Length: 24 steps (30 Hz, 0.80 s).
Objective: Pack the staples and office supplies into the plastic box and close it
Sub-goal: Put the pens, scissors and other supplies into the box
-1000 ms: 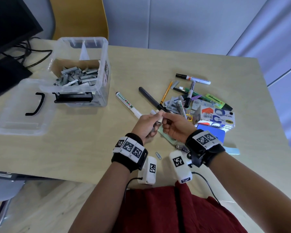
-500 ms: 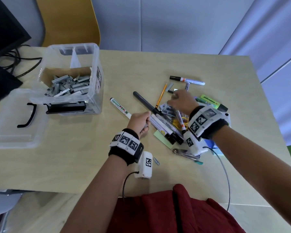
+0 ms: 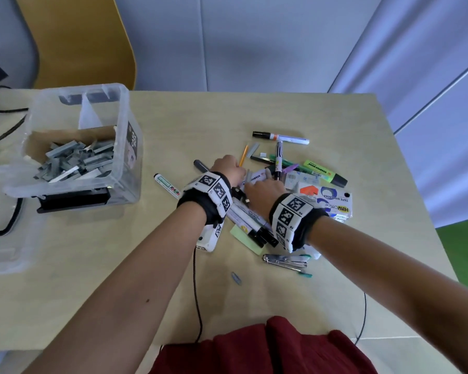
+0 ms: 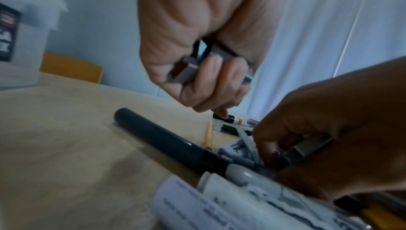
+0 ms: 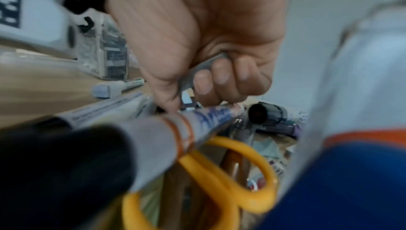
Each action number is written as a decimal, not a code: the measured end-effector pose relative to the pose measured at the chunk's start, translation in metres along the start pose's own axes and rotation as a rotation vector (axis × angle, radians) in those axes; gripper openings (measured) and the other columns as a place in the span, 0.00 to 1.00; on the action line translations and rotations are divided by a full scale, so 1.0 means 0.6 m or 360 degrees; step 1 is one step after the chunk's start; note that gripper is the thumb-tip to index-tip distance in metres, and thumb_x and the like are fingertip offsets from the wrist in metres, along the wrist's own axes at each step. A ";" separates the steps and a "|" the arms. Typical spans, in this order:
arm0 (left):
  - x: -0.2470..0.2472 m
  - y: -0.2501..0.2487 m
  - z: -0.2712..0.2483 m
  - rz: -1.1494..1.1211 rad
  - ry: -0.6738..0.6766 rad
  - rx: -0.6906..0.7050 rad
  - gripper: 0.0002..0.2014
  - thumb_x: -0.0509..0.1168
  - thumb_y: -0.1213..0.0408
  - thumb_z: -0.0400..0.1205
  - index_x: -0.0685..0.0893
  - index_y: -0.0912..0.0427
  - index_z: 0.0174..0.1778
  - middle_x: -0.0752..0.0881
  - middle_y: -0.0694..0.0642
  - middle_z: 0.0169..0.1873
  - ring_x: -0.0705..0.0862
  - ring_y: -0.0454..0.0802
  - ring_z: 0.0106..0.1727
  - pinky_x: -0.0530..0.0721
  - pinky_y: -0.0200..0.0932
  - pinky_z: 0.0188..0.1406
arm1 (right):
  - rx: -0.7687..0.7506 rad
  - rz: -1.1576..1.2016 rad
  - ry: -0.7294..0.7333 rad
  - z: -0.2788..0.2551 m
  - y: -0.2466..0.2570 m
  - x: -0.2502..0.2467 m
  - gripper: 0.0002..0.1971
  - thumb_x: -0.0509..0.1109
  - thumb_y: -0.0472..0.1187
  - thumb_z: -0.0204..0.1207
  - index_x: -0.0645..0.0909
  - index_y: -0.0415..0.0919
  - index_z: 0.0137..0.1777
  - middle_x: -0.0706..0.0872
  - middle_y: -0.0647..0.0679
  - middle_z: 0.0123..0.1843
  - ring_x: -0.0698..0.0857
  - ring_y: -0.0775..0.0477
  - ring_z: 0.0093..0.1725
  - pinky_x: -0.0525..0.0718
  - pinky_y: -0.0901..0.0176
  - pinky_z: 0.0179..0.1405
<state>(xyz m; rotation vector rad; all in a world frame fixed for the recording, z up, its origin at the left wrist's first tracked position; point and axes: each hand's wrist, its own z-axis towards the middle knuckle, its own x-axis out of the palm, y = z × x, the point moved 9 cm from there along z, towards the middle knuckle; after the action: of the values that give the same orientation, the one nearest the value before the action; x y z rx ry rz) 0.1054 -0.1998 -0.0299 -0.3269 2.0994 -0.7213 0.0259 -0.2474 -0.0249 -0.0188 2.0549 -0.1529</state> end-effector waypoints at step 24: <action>-0.101 0.014 -0.032 -0.0965 -0.0025 0.0049 0.14 0.57 0.70 0.81 0.70 0.61 0.27 0.71 0.50 0.11 0.62 0.43 0.09 0.54 0.26 0.12 | 0.0248 0.2864 -0.0017 -0.010 -0.024 -0.049 0.16 0.53 0.37 0.84 0.70 0.41 0.33 0.62 0.57 0.13 0.59 0.58 0.13 0.55 0.71 0.14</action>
<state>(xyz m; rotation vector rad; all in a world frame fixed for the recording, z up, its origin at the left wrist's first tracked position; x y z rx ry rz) 0.1258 -0.1569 0.0136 -0.9713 1.9754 -1.0892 0.0337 -0.2590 0.0051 1.7900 1.3550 0.7818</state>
